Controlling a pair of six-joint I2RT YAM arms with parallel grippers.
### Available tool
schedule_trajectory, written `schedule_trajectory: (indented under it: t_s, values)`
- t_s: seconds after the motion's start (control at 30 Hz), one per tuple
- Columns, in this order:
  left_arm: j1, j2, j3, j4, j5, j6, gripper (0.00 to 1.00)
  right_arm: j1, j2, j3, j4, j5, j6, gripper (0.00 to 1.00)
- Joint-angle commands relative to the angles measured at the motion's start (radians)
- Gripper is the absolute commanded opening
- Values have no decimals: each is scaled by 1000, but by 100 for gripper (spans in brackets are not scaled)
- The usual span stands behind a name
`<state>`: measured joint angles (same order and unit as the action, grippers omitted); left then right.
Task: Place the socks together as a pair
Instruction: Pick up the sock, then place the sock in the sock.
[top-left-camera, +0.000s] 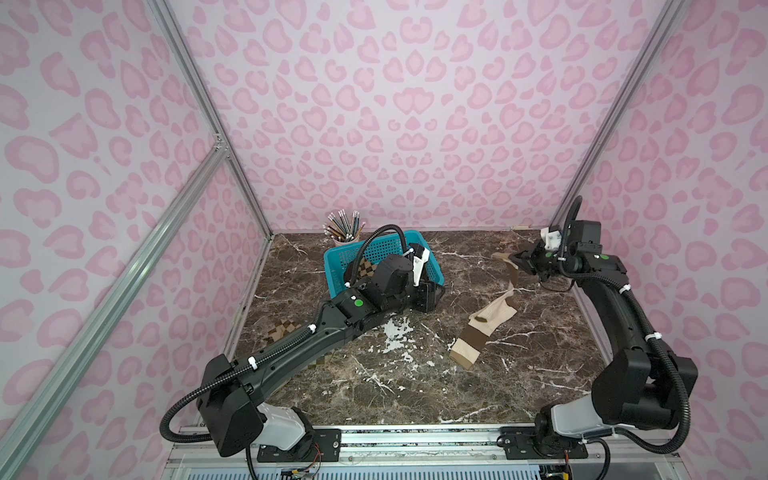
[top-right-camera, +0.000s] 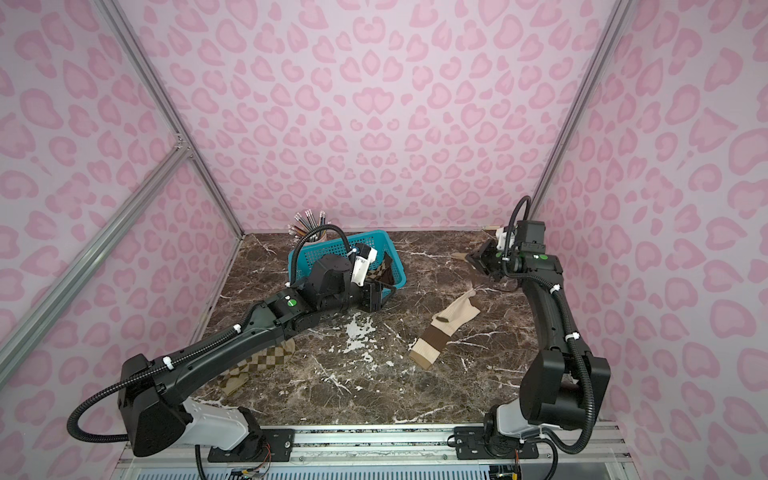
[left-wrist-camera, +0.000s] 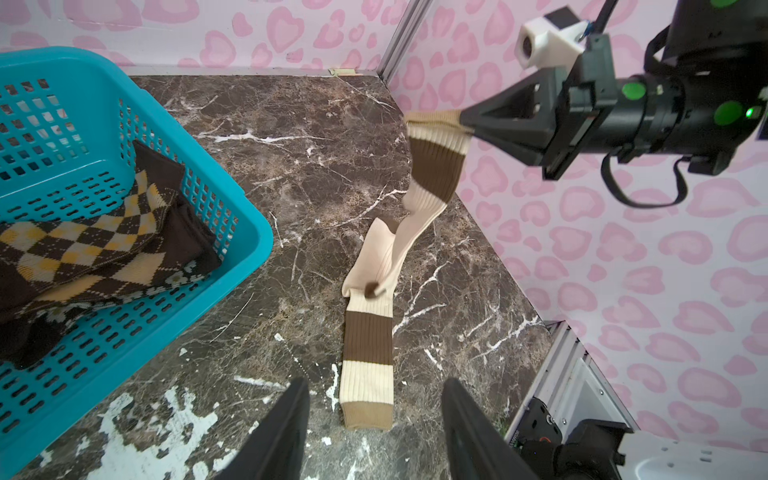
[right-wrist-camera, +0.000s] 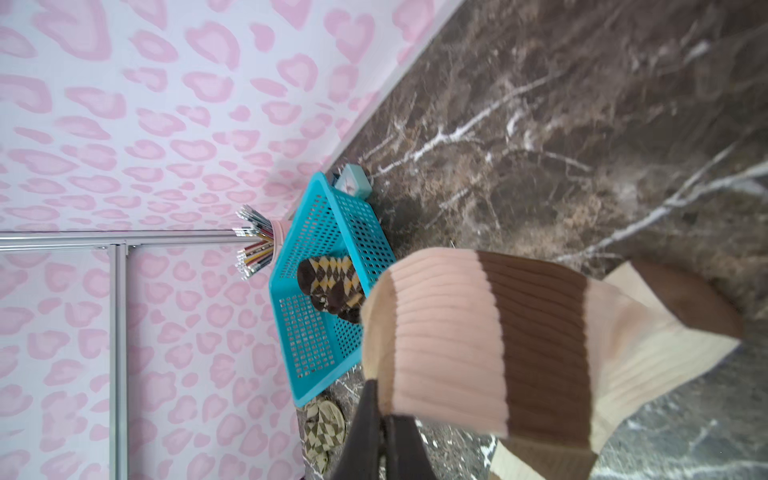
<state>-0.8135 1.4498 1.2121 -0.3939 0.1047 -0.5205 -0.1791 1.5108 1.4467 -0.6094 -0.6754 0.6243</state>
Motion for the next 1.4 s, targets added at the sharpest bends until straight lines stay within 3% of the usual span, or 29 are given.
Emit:
schedule_trajectory:
  t_s: [0.0,0.2,0.5,0.8,0.87,1.0,1.1,1.23,1.37]
  values:
    - [1,0,11,10,0,7,54,-2,22,71,-65,-26,-74,0]
    - [0,-12,-16,15,-7,-14,54,67,-46,-121,-18,-35,-112,0]
    - [1,-52,-112,36,-16,-60,54,377,-225,-549,82,66,-40,0]
    - [-27,-34,-186,100,0,-107,53,462,-398,-839,180,49,62,0]
    - [-60,-8,-181,113,-4,-111,53,464,-397,-865,196,29,55,2]
    - [-135,80,-155,125,-16,-121,54,450,-355,-842,121,38,-21,34]
    - [-180,128,-146,128,-37,-132,54,344,-328,-782,-5,110,-85,42]
    - [-218,174,-157,145,-53,-135,54,154,-340,-721,-37,107,-129,52]
    - [-229,216,-151,152,-53,-163,54,100,-268,-633,-57,144,-176,53]
